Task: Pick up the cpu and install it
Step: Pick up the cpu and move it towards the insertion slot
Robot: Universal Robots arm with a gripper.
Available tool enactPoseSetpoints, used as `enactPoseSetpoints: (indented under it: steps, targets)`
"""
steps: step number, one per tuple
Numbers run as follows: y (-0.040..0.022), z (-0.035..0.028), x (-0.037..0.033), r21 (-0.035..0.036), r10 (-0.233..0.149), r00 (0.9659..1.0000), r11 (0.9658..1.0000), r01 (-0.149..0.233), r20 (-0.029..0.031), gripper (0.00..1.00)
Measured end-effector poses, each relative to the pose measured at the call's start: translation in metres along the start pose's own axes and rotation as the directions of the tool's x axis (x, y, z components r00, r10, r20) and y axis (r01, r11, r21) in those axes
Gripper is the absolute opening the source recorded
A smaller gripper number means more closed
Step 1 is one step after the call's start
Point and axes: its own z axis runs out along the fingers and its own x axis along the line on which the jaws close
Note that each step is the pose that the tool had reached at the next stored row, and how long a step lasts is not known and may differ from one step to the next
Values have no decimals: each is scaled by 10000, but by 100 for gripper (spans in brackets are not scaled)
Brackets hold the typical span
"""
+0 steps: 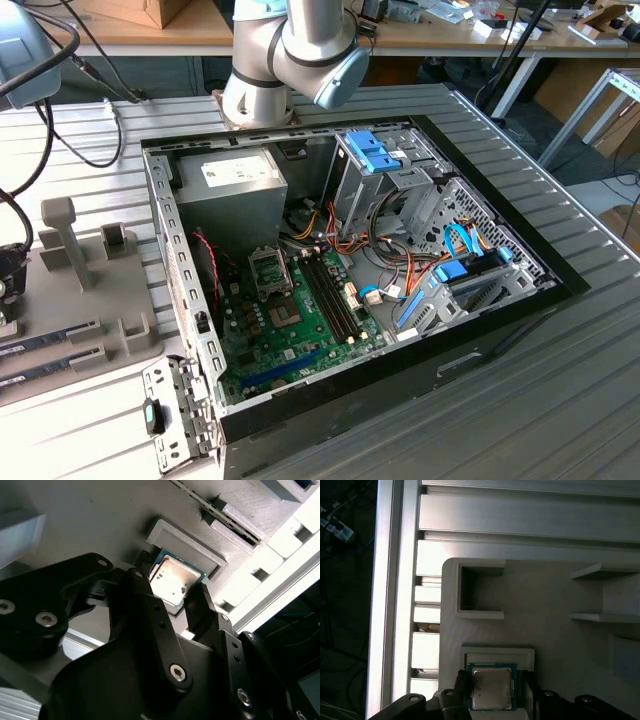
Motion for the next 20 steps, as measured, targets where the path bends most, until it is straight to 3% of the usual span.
enactPoseSetpoints:
  steps: [1, 14, 20]
  targets:
    - [0, 0, 0, 0, 0, 10000, 10000, 0, 0, 47]
    - [2, -3, -1, -3, -2, 10000, 10000, 2, 1, 47]
    - [2, -74, -2, -57, 0, 10000, 10000, 0, 3, 47]
